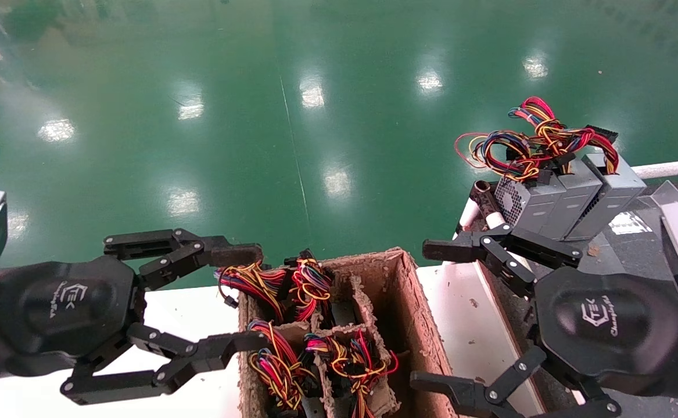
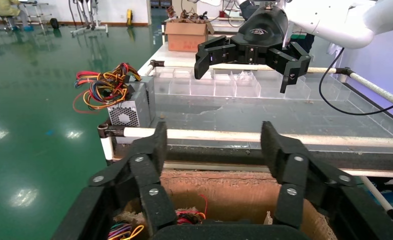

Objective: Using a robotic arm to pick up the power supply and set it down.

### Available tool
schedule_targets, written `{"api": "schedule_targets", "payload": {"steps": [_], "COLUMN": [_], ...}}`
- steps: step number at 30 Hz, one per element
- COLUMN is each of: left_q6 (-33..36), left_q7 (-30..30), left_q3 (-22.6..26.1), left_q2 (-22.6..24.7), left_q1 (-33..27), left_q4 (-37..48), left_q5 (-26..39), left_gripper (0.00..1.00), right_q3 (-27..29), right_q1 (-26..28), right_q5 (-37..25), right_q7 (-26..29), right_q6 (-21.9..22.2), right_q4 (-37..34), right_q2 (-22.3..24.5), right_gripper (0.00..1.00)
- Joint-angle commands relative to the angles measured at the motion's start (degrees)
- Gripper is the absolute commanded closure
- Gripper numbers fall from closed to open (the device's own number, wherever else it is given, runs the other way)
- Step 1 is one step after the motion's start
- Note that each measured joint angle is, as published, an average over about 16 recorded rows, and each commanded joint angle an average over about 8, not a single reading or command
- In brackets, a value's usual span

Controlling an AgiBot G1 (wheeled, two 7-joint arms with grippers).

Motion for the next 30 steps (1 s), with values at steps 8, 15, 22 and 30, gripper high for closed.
{"api": "schedule_targets", "payload": {"steps": [8,15,22,30], "left_q6": [0.0,0.0,0.0,0.0], "left_q7": [0.0,0.0,0.0,0.0], "left_q3": [0.0,0.0,0.0,0.0], "left_q2": [0.0,0.0,0.0,0.0], "left_q1": [0.0,0.0,0.0,0.0], "left_q4": [0.0,0.0,0.0,0.0], "left_q5": [0.0,0.0,0.0,0.0], "left_gripper": [1.00,1.00,0.96,0.01], "right_q3": [-1.0,-4.6,-9.7,-15.7], "right_q1": [-0.2,0.1,0.6,0.3], "right_q5": [-2.4,-8.6,-14.2,-21.1], "right_q7": [0.5,3.1,5.8,7.7], "right_q6": [1.1,2.9,2.2,2.5], "right_q4": [0.6,2.2,2.7,2.7], "right_q2": [0.0,-1.2,-5.5,-12.0], "right_gripper": [0.00,0.00,0.00,0.31]}}
